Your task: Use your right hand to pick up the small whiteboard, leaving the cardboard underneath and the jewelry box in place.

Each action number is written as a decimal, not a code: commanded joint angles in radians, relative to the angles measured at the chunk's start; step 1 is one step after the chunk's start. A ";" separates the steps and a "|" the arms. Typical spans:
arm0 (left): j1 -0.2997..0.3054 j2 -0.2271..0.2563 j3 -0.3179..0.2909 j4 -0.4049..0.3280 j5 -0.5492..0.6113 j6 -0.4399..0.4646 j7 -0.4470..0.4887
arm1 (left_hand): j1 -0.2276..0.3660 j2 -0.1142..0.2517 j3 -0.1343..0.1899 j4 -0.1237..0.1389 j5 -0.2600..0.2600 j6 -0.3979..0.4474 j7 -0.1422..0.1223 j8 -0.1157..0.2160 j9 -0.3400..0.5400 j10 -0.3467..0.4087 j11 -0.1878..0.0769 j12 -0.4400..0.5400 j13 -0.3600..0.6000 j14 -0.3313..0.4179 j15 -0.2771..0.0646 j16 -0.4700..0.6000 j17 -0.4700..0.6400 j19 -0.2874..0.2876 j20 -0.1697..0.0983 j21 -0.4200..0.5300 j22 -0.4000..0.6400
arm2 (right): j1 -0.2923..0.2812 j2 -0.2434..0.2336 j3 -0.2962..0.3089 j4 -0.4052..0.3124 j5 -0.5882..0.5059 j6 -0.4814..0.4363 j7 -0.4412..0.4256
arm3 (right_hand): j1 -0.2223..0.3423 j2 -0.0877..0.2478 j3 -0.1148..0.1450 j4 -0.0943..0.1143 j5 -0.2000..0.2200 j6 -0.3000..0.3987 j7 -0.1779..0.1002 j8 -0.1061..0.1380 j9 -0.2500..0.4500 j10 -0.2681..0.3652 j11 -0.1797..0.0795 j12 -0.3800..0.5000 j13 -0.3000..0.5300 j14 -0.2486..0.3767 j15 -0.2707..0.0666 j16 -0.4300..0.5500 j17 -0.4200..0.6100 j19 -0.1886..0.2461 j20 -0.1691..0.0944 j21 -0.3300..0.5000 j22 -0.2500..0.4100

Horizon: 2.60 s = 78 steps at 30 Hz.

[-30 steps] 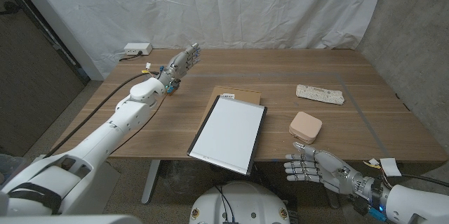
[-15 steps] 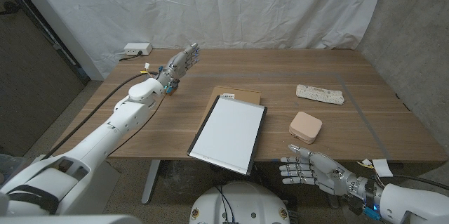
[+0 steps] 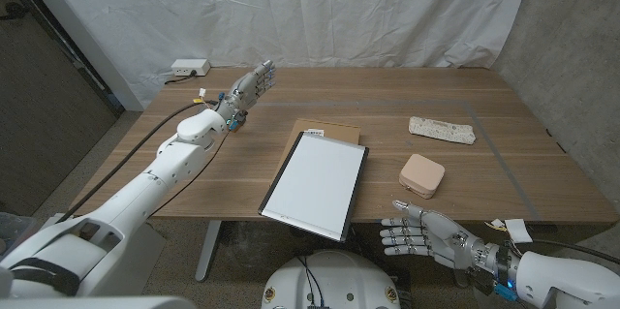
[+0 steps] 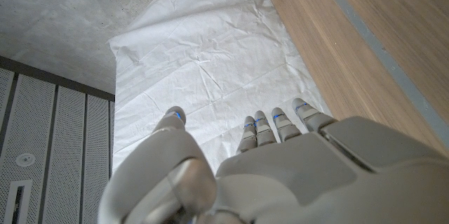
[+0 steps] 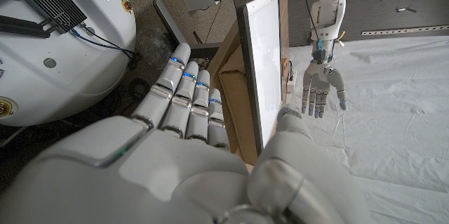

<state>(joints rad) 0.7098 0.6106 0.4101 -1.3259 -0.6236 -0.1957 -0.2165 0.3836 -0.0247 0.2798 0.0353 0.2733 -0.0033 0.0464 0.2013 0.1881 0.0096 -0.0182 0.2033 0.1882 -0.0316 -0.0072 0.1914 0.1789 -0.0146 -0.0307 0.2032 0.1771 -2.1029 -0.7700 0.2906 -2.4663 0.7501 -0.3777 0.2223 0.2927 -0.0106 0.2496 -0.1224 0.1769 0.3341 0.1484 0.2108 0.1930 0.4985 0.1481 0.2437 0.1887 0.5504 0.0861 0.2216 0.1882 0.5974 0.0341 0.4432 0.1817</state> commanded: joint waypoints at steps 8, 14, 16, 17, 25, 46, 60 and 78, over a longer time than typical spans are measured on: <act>0.010 0.014 -0.007 -0.010 -0.006 0.001 -0.005 | 0.013 0.002 -0.004 -0.001 -0.003 0.002 0.004 -0.002 0.002 -0.003 0.000 -0.001 0.002 -0.001 0.009 -0.003 0.006 -0.001 -0.031 -0.002 0.003 | 0.076 -0.084 -0.106 0.040 0.045 0.003 -0.021 | 0.001 -0.008 -0.007 0.001 0.006 0.013 -0.001 0.003 0.004 0.007 0.003 -0.001 0.001 0.003 0.000 -0.004 0.003 0.007 0.000 -0.008 0.000; 0.017 0.019 -0.012 -0.016 -0.009 -0.004 -0.005 | 0.013 0.003 -0.004 -0.001 -0.003 0.002 0.003 -0.002 0.002 -0.002 0.002 -0.001 0.002 -0.001 0.009 -0.003 0.006 -0.001 -0.030 -0.002 0.003 | 0.102 -0.111 -0.143 0.047 0.043 0.020 -0.038 | 0.001 -0.012 -0.009 0.000 0.006 0.014 -0.002 0.002 0.004 0.008 0.002 -0.002 0.001 0.004 0.001 -0.005 0.003 0.008 0.000 -0.010 0.000; 0.021 0.022 -0.014 -0.021 -0.010 -0.003 -0.003 | 0.013 0.003 -0.004 -0.001 -0.003 0.002 0.003 -0.002 0.002 -0.002 0.000 -0.001 0.002 -0.001 0.009 -0.003 0.006 -0.001 -0.031 -0.002 0.003 | 0.109 -0.118 -0.153 0.050 0.047 0.025 -0.043 | 0.000 -0.013 -0.010 0.000 0.006 0.014 -0.003 0.002 0.004 0.007 0.001 -0.002 0.001 0.004 0.000 -0.005 0.003 0.006 -0.001 -0.012 0.000; 0.023 0.024 -0.015 -0.024 -0.010 -0.003 -0.002 | 0.013 0.003 -0.005 -0.001 -0.003 0.002 0.004 -0.002 0.002 -0.002 0.000 -0.001 0.002 -0.001 0.009 -0.003 0.006 -0.001 -0.030 -0.002 0.003 | 0.112 -0.122 -0.157 0.051 0.048 0.028 -0.046 | 0.000 -0.014 -0.010 0.000 0.006 0.014 -0.005 0.002 0.004 0.008 0.001 -0.002 0.001 0.004 0.000 -0.005 0.003 0.005 -0.001 -0.012 0.000; 0.043 0.035 -0.023 -0.047 -0.014 0.001 0.009 | 0.013 0.003 -0.005 -0.001 -0.003 0.002 0.003 -0.002 0.002 -0.003 0.001 -0.001 0.002 -0.001 0.008 -0.003 0.006 -0.001 -0.030 -0.002 0.003 | 0.137 -0.152 -0.182 0.055 0.062 0.045 -0.056 | 0.001 -0.017 -0.011 -0.001 0.007 0.013 -0.008 0.001 0.004 0.008 -0.002 -0.003 0.001 0.002 -0.002 -0.007 0.003 0.005 -0.002 -0.015 0.000; 0.079 0.056 -0.035 -0.081 -0.017 -0.001 0.023 | 0.014 0.004 -0.007 -0.002 -0.004 0.002 0.002 -0.002 0.002 -0.001 0.000 0.000 0.003 -0.001 0.008 -0.003 0.006 -0.001 -0.028 -0.002 0.003 | 0.239 -0.232 -0.283 0.102 0.136 0.066 -0.062 | 0.003 -0.019 -0.013 -0.002 0.008 0.016 -0.007 0.000 0.005 0.011 -0.005 -0.004 0.001 0.006 0.000 -0.009 0.003 0.006 -0.004 -0.020 0.000; 0.063 0.044 -0.034 -0.047 -0.023 -0.006 0.012 | 0.014 0.005 -0.009 -0.002 -0.005 0.004 0.002 -0.002 0.002 -0.002 -0.001 0.000 0.003 0.000 0.009 -0.003 0.006 0.000 -0.028 -0.002 0.003 | 0.309 -0.273 -0.358 0.120 0.181 0.097 -0.089 | 0.005 -0.020 -0.013 -0.003 0.009 0.016 -0.010 -0.001 0.005 0.012 -0.007 -0.005 0.002 0.001 -0.002 -0.013 0.003 0.000 -0.004 -0.026 0.001; 0.057 0.038 -0.032 -0.030 -0.024 -0.009 0.006 | 0.014 0.006 -0.011 -0.002 -0.006 0.003 0.003 -0.002 0.002 -0.001 -0.001 0.000 0.003 -0.001 0.010 -0.003 0.006 0.000 -0.027 -0.002 0.003 | 0.407 -0.324 -0.474 0.152 0.232 0.134 -0.097 | 0.009 -0.019 -0.013 -0.004 0.010 0.020 -0.013 -0.001 0.005 0.013 -0.007 -0.006 0.002 0.002 -0.003 -0.015 0.003 0.001 -0.003 -0.031 0.001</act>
<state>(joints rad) 0.7708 0.6512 0.3768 -1.3652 -0.6462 -0.2019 -0.2061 0.3875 -0.0208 0.2716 0.0357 0.2702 -0.0033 0.0463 0.2013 0.1881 0.0096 -0.0182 0.2033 0.1881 -0.0266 -0.0022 0.1914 0.1789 -0.0146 -0.0307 0.2032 0.1772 -1.7486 -1.0647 -0.1193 -2.3299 0.9553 -0.2684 0.1330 0.3009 -0.0265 0.2385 -0.1249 0.1817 0.3467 0.1356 0.2107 0.1929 0.5055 0.1410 0.2398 0.1881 0.5501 0.0857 0.2069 0.1882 0.5974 0.0340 0.4141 0.1817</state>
